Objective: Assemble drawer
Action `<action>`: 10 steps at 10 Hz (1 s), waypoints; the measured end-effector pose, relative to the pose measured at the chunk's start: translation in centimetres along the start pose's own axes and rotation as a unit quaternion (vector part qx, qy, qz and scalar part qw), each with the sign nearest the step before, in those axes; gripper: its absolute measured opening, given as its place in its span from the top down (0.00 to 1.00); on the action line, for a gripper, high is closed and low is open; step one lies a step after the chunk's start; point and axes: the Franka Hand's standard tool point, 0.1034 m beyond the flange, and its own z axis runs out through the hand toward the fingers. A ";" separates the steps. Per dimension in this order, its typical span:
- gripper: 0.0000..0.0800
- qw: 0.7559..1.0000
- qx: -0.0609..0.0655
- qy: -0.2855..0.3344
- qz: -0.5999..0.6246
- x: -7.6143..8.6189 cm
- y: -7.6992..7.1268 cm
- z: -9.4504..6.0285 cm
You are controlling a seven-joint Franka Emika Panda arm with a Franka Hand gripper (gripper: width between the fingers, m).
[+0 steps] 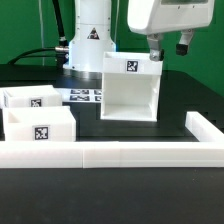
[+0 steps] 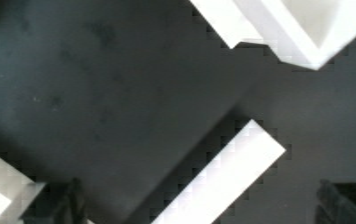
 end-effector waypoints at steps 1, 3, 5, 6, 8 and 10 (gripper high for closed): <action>0.19 1.000 0.001 -0.001 0.005 0.0 0.0 0.0; 0.19 1.000 0.001 -0.001 0.005 0.0 0.0 0.0; 0.19 1.000 0.001 -0.002 0.006 -0.1 0.0 0.1; 0.19 1.000 0.002 -0.001 0.009 -0.1 -0.1 0.1; 0.19 0.999 0.009 -0.003 0.034 -1.7 0.1 0.1; 0.19 0.991 0.018 -0.003 0.129 -3.1 -0.3 0.0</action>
Offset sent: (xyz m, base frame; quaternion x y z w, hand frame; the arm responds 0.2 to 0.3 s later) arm 0.0000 0.0000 0.0000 0.0000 0.0000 0.0000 1.0000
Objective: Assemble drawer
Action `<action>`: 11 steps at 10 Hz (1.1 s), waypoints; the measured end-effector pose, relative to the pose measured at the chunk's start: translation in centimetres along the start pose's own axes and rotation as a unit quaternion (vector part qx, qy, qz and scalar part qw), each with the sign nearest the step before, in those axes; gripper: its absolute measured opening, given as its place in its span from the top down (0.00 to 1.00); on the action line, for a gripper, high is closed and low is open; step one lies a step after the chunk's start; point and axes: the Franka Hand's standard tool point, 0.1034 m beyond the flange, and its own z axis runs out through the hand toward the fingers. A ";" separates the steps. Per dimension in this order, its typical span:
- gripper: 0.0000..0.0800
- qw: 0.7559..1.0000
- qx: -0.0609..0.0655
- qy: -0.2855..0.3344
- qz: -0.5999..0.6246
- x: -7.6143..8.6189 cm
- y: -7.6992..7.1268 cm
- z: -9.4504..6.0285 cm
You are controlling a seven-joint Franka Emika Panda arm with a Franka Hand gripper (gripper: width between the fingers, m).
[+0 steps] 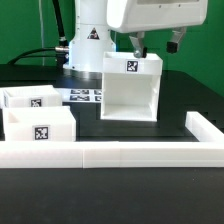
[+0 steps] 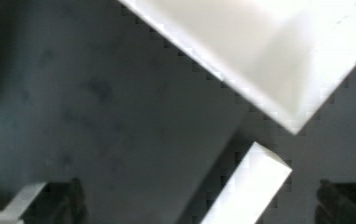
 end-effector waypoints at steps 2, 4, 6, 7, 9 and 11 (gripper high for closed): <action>0.19 0.998 0.000 0.001 0.067 0.1 -0.2 0.0; 0.19 0.991 0.000 0.000 0.134 0.1 -0.2 0.0; 0.19 0.974 -0.002 0.003 0.225 -0.7 -1.0 0.2; 0.19 0.961 -0.004 0.000 0.276 -1.5 -1.7 0.2; 0.19 0.959 -0.006 0.003 0.282 -2.7 -2.6 0.4; 0.19 0.961 -0.008 0.013 0.275 -4.3 -3.9 0.9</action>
Offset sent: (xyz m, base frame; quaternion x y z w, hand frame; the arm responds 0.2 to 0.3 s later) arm 0.0000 0.0000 0.0000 0.0000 0.0000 0.1938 0.9810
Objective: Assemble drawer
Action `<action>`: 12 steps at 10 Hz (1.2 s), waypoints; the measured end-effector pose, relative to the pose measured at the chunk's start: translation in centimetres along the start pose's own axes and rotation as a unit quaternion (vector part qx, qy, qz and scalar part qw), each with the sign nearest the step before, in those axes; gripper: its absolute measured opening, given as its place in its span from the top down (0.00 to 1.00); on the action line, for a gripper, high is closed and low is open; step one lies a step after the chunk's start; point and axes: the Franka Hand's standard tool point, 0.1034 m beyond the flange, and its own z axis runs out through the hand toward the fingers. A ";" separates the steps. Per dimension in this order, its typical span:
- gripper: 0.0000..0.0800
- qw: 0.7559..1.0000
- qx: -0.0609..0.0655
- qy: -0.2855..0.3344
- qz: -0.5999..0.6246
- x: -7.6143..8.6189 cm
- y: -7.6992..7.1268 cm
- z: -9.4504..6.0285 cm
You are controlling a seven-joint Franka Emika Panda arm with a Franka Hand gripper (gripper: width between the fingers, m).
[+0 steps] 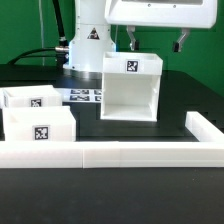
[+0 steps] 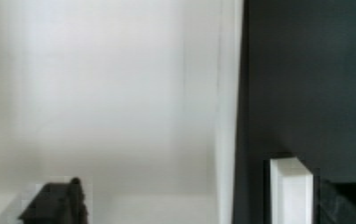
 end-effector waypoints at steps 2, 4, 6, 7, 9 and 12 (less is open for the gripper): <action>0.19 1.000 0.003 0.010 -0.008 -1.5 -0.6 1.4; 0.19 1.000 0.006 0.013 -0.013 -2.2 -1.0 2.7; 0.19 1.000 0.008 0.011 -0.015 -2.3 -1.0 3.3; 0.19 1.000 0.007 0.010 -0.015 -2.4 -1.1 3.4; 0.50 1.000 0.007 0.010 -0.016 -2.4 -1.1 3.4; 0.78 1.000 0.007 0.010 -0.016 -2.4 -1.1 3.4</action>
Offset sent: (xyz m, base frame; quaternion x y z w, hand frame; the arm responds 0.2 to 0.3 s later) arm -0.0133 0.0102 -0.0241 0.0067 0.0256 0.0088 0.9996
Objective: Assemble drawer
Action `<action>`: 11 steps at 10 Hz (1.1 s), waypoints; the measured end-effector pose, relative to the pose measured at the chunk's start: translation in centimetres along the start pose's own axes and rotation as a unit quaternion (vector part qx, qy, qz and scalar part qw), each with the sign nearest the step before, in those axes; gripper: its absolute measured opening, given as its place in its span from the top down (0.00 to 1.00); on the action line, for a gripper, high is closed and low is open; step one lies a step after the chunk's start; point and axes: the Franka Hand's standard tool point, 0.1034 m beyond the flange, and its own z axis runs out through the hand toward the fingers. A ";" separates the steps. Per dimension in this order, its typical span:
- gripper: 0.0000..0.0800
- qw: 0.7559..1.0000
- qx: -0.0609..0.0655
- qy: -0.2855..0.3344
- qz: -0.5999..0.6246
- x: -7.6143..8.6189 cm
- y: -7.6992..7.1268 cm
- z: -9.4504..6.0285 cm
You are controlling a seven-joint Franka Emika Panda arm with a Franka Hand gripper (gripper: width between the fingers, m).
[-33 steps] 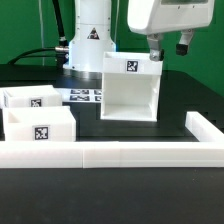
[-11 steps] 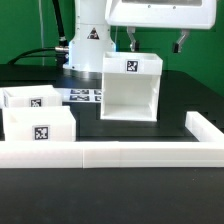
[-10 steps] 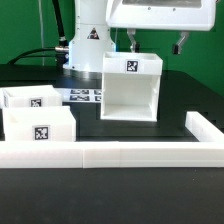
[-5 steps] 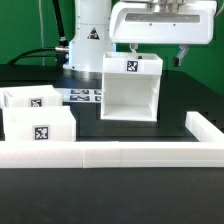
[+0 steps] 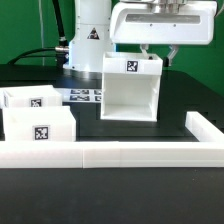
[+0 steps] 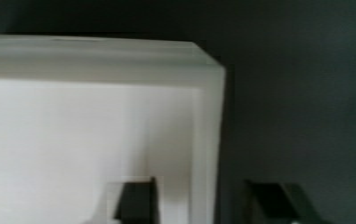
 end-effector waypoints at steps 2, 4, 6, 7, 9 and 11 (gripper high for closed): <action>0.95 1.000 0.000 0.000 0.000 0.0 0.0 0.0; 0.95 1.000 0.000 0.000 0.000 0.0 0.0 0.0; 0.95 1.000 0.000 0.000 0.000 0.0 0.0 0.0; 0.95 1.000 0.000 0.000 0.000 0.0 0.0 0.0; 0.95 1.000 0.001 0.000 -0.002 0.2 0.1 0.0; 0.95 1.000 0.007 0.013 -0.005 3.7 0.5 -0.2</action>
Offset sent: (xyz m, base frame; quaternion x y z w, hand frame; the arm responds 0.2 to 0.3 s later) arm 0.0000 0.0000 0.0000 0.0000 0.0000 0.0000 1.0000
